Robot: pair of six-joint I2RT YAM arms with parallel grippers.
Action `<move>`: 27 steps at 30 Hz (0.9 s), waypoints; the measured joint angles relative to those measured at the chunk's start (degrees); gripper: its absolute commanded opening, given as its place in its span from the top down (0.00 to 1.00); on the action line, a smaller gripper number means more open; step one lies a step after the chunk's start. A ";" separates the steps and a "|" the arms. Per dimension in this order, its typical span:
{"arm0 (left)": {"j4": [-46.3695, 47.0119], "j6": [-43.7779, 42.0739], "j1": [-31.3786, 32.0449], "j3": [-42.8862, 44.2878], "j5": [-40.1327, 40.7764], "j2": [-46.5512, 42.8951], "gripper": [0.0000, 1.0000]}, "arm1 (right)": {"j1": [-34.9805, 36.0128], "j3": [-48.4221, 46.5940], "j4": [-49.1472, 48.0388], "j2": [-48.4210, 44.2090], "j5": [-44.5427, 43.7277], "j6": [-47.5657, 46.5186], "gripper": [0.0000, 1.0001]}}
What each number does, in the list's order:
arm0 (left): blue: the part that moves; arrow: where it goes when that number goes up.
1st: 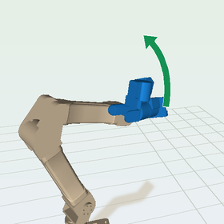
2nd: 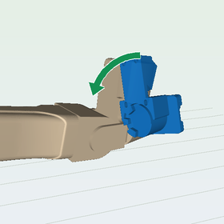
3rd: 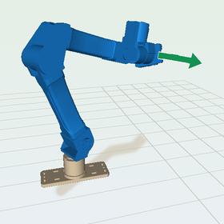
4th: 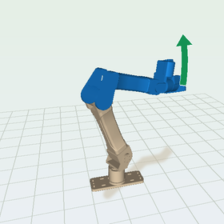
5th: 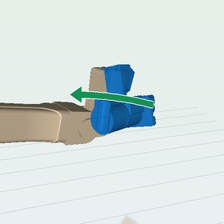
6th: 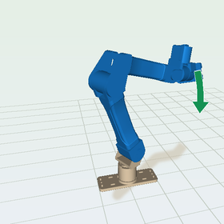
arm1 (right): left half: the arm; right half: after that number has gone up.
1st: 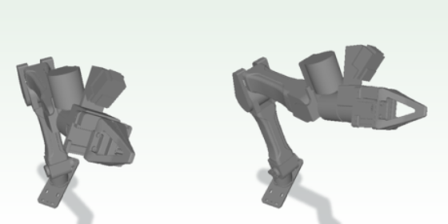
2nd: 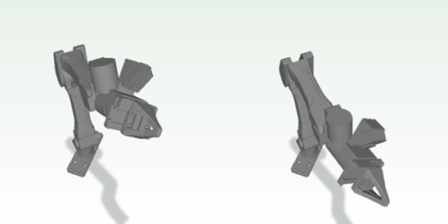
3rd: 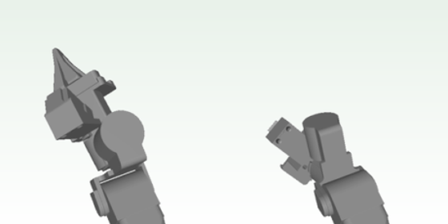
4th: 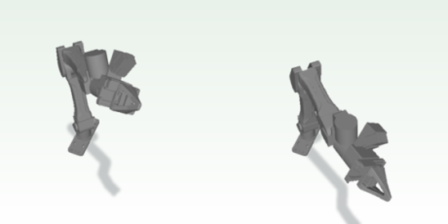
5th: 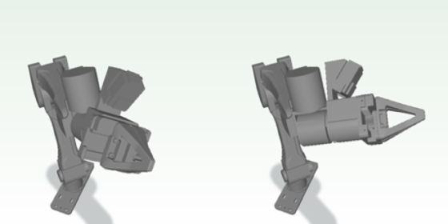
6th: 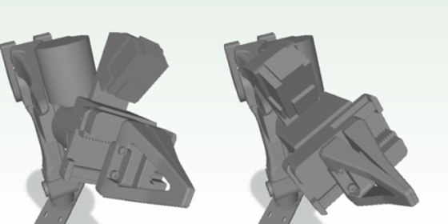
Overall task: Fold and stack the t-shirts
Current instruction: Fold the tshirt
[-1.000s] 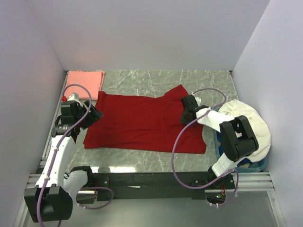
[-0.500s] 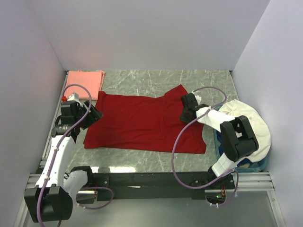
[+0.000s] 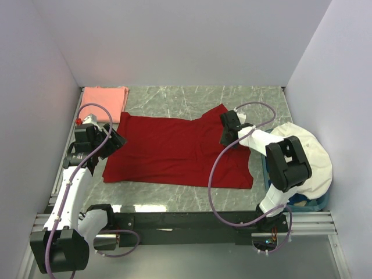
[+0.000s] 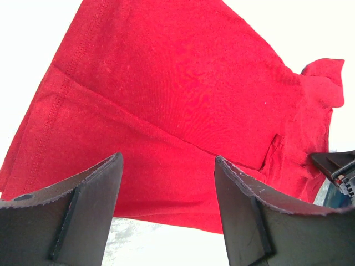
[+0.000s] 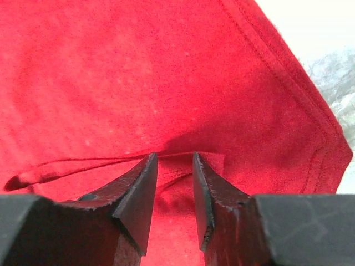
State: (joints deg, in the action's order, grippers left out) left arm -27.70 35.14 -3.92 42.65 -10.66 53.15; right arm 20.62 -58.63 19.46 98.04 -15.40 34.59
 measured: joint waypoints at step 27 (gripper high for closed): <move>0.00 0.00 0.00 0.00 0.00 0.33 0.27 | 0.00 0.07 1.29 0.07 0.52 -1.01 0.86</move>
State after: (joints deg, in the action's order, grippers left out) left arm -27.70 35.14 -3.92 42.65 -10.66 53.47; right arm 20.62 -58.57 20.75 98.10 -14.87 33.58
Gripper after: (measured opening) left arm 0.724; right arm 0.091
